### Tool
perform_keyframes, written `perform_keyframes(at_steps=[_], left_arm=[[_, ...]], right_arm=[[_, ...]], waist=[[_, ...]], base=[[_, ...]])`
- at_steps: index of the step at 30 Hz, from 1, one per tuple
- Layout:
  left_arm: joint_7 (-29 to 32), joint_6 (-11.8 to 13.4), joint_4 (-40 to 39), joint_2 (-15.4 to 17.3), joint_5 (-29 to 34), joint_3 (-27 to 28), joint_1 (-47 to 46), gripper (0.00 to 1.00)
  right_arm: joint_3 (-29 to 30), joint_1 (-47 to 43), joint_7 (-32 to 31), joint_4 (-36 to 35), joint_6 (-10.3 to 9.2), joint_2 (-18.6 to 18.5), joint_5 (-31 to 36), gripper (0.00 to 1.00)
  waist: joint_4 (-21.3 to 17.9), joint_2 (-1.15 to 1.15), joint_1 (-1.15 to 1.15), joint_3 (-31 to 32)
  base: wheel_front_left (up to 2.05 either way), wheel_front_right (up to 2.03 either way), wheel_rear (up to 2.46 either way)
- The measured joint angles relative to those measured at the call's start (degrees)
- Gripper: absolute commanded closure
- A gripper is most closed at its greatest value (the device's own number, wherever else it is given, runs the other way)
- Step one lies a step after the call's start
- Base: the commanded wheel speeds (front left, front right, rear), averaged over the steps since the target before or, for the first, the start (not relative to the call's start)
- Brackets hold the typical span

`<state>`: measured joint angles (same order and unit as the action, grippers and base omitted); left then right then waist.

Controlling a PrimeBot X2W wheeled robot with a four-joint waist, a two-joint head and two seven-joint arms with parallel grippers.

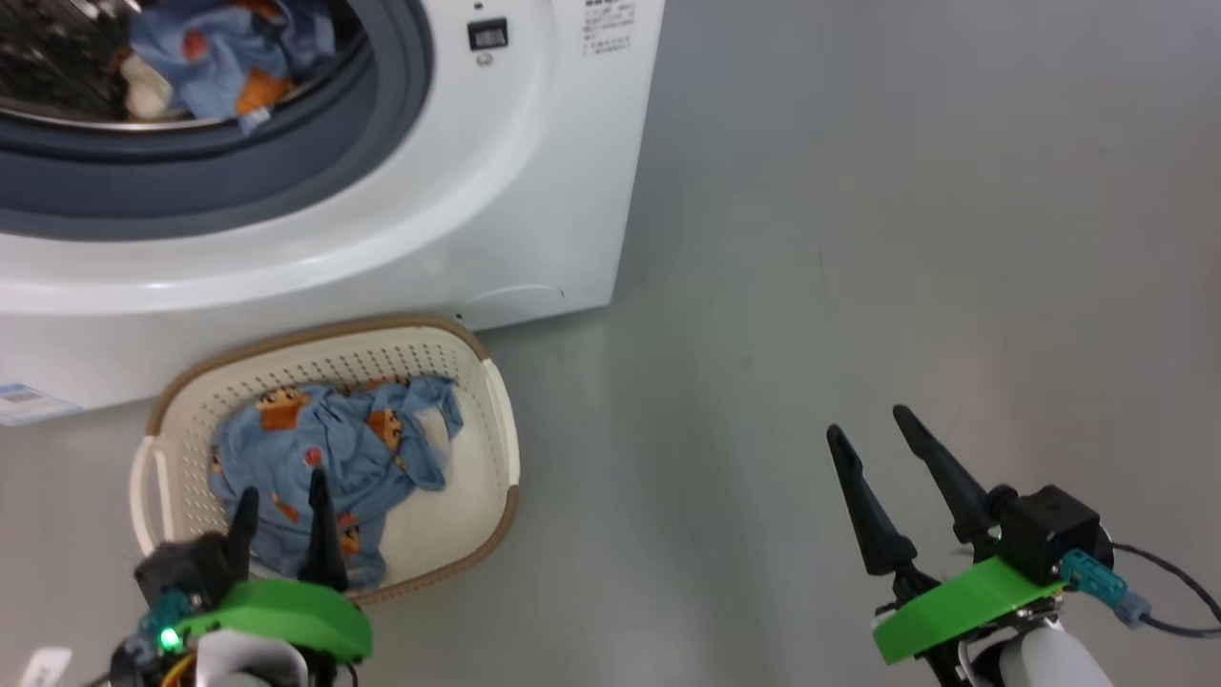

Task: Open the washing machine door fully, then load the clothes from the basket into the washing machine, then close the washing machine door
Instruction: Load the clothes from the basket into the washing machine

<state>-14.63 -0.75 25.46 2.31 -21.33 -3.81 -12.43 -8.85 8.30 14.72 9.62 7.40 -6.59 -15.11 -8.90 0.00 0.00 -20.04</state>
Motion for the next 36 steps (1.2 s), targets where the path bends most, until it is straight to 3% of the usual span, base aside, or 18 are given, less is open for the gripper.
perform_keyframes(at_steps=[21, 28, 36], left_arm=[[0.48, 0.02, 18.81, 1.69, -0.87, 5.8, -21.26, 0.0], [5.65, 3.16, 27.39, 2.27, -3.83, 8.34, -28.85, 0.0], [6.51, 5.47, 34.29, 4.59, -4.61, 9.79, -35.94, 0.0]], right_arm=[[-1.96, 7.88, 0.01, -0.63, 0.0, 0.96, -1.15, 0.0], [-2.77, 9.73, 0.01, -0.75, 0.0, 1.08, -1.71, 0.0], [-3.33, 11.73, 0.01, -0.97, 0.0, 1.21, -1.72, 0.0]], waist=[[-4.09, 0.0, 0.0, -15.31], [-4.99, 0.0, 0.0, -19.93], [-5.92, 0.0, 0.0, -24.01]], base=[[0.0, 0.0, 0.0], [0.0, 0.0, 0.0], [0.0, 0.0, 0.0]])
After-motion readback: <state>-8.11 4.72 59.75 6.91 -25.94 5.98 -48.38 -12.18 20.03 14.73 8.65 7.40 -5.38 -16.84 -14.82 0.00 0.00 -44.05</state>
